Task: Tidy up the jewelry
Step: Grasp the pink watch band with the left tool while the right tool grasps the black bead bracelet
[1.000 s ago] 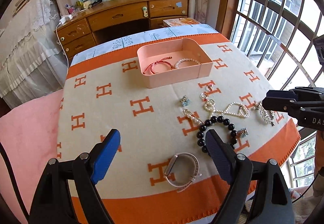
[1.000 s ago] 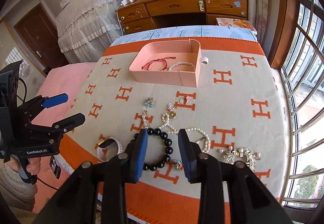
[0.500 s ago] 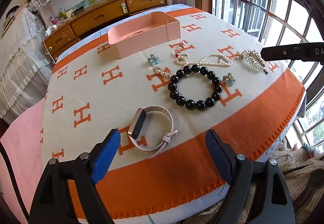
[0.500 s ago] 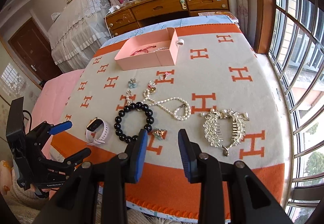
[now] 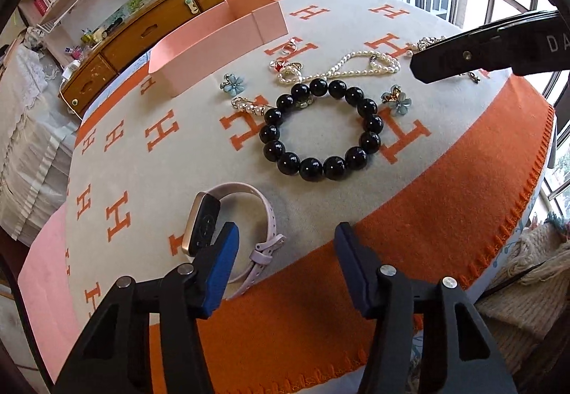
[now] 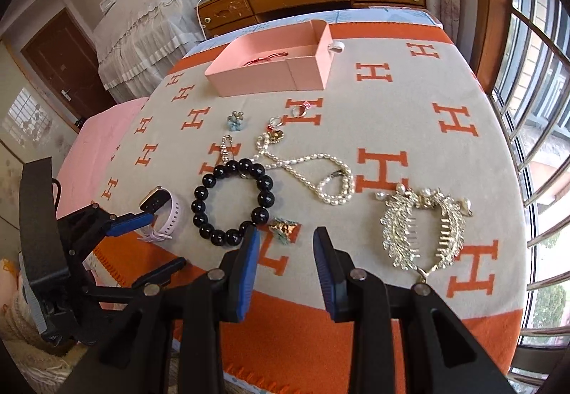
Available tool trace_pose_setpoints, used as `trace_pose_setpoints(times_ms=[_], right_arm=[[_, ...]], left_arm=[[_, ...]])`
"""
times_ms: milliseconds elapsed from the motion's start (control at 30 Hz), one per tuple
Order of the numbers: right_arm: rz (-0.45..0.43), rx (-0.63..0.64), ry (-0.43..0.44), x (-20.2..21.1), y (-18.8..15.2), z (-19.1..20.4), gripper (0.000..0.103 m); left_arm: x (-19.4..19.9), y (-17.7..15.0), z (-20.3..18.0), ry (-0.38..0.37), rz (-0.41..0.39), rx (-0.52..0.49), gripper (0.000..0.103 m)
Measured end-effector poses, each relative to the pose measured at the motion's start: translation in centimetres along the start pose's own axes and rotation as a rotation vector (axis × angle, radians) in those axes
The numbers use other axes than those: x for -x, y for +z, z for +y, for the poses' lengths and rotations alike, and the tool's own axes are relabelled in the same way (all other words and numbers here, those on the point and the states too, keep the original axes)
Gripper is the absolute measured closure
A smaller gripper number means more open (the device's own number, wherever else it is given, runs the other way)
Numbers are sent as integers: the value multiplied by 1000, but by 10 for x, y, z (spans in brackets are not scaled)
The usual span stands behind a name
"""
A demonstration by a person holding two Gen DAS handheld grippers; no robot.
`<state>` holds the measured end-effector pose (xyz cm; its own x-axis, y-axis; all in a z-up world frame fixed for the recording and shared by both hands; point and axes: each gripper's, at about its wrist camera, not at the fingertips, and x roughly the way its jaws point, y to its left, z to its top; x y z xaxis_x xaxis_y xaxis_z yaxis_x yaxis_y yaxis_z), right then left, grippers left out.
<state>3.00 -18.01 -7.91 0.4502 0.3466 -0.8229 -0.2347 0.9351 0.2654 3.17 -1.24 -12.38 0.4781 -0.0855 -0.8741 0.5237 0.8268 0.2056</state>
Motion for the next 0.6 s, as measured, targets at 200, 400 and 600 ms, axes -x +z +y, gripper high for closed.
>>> trace_pose_setpoints(times_ms=[200,400,600], right_arm=[[29,57,14,-19,17,13,71],[69,93,-2,-39,31,20,71],[126,107,-45,-60,33,22,71]], left_arm=[[-5,6,7,-63,14,47,67],[-13,9,29,-118,26,180,94],[-14,5,37,-133,21,258,96]])
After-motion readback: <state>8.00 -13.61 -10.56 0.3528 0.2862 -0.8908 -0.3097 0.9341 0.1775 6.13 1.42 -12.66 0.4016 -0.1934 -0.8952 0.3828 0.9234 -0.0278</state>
